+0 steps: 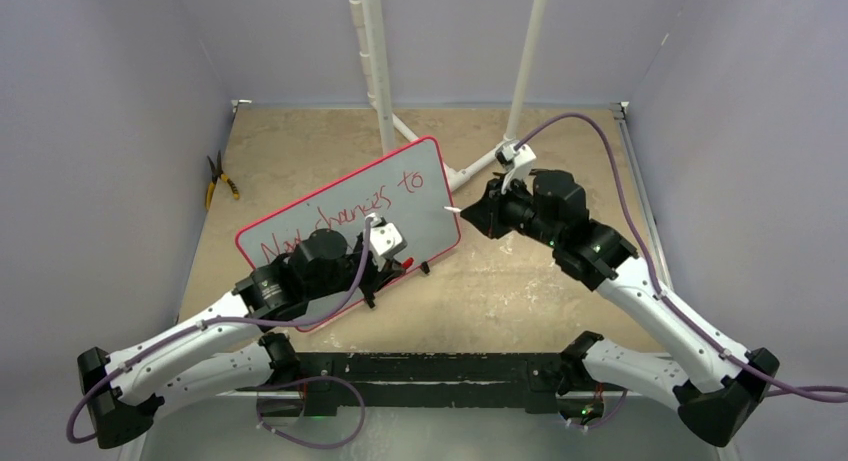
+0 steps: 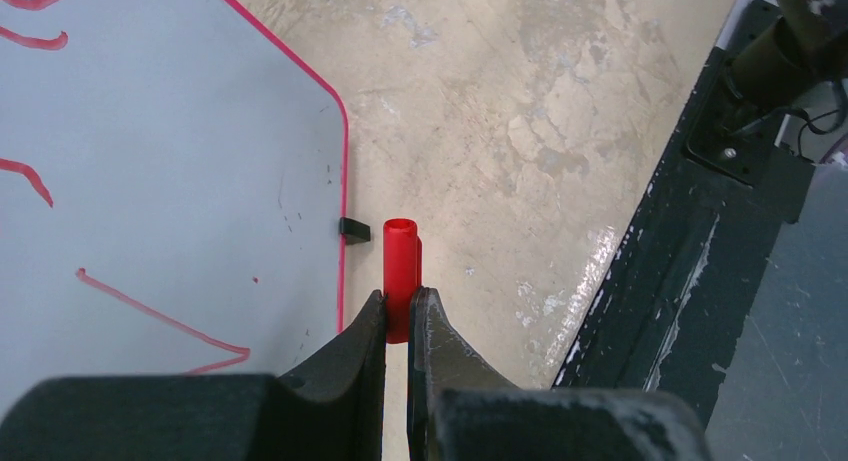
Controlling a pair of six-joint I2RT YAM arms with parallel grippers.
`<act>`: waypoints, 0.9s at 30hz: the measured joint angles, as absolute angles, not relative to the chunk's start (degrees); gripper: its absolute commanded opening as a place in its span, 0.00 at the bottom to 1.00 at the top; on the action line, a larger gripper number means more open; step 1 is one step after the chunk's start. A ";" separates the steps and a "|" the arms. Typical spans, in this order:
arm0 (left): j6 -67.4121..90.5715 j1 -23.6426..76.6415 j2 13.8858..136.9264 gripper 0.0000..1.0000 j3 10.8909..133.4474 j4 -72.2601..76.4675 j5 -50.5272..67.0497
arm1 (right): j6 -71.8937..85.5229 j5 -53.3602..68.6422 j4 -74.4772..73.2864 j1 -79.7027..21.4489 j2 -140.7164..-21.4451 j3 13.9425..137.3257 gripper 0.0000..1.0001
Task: Write a sentence on the whiteboard
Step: Close the whiteboard marker at the center of the board.
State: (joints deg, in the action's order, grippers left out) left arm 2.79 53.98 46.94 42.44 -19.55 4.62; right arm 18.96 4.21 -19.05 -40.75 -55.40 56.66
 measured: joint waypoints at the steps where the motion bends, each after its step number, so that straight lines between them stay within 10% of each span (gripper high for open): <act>1: 2.39 53.98 45.76 0.00 41.63 -19.55 5.08 | 18.20 7.46 -19.81 -38.68 -56.38 57.69 0.00; 27: -1.76 54.08 46.44 0.00 38.52 -18.06 17.54 | 9.76 43.88 -31.68 -36.80 -61.14 57.34 0.00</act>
State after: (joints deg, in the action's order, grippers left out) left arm -1.76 54.08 46.44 38.52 -18.06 17.54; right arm 9.76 43.88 -31.68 -36.80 -61.14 57.34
